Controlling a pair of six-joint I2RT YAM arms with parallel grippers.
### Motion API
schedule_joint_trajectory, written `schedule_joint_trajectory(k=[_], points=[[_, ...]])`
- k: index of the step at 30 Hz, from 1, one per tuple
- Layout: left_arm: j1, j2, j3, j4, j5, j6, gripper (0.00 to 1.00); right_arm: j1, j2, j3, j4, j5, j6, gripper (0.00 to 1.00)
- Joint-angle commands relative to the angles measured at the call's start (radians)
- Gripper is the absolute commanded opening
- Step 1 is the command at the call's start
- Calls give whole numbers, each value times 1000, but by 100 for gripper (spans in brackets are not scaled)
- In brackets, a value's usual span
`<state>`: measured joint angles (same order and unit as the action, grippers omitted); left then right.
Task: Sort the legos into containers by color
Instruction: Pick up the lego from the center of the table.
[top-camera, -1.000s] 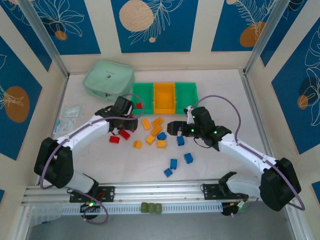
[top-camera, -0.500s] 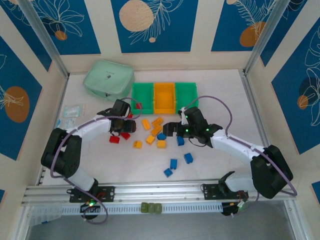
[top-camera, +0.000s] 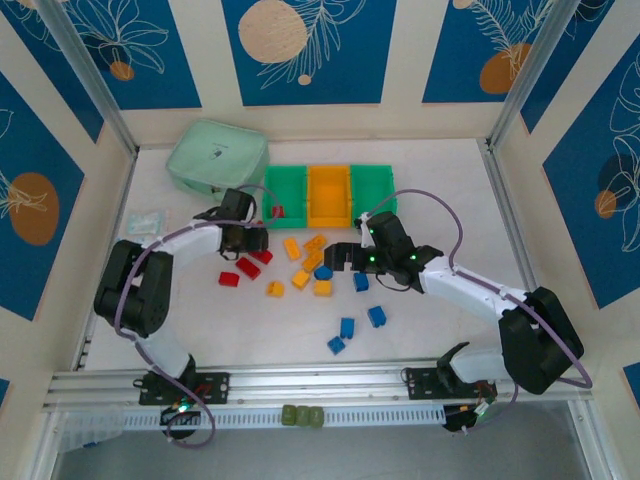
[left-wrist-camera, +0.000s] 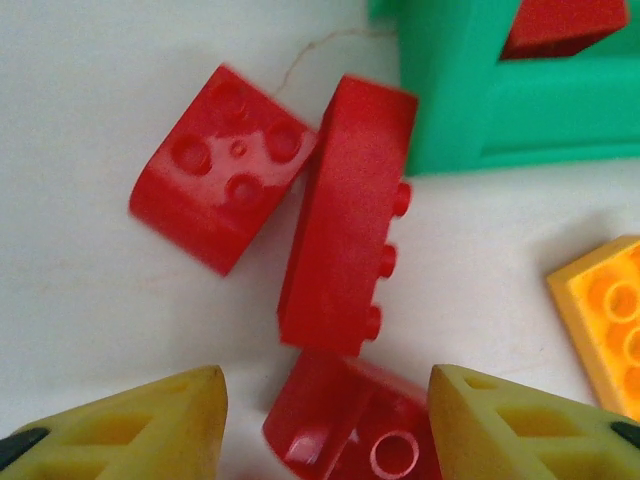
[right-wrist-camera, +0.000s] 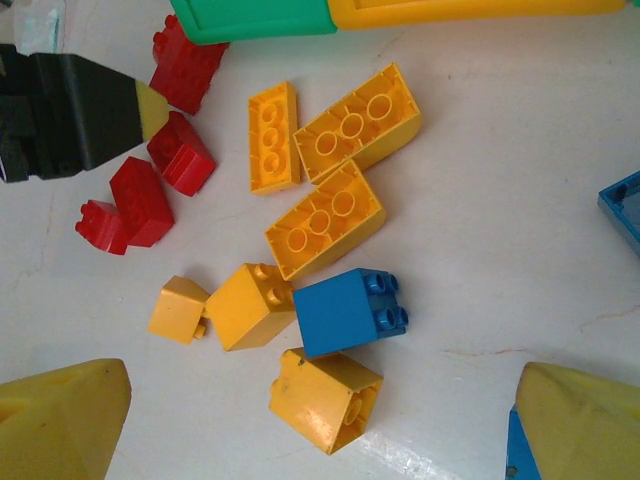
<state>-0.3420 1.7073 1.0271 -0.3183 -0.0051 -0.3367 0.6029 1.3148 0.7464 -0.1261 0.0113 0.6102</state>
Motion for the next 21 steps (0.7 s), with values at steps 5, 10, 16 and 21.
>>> schedule_joint_trajectory(k=[5,10,16,21], points=[[11,73,85,19,29,25,52,0,18,34,-19,5,-12,99],[11,100,106,16,33,30,49,-6,26,39,-26,4,-19,99],[10,116,98,20,44,34,44,-22,40,43,-18,-10,-15,99],[11,141,107,1,30,49,42,-29,56,55,-18,-23,-17,99]])
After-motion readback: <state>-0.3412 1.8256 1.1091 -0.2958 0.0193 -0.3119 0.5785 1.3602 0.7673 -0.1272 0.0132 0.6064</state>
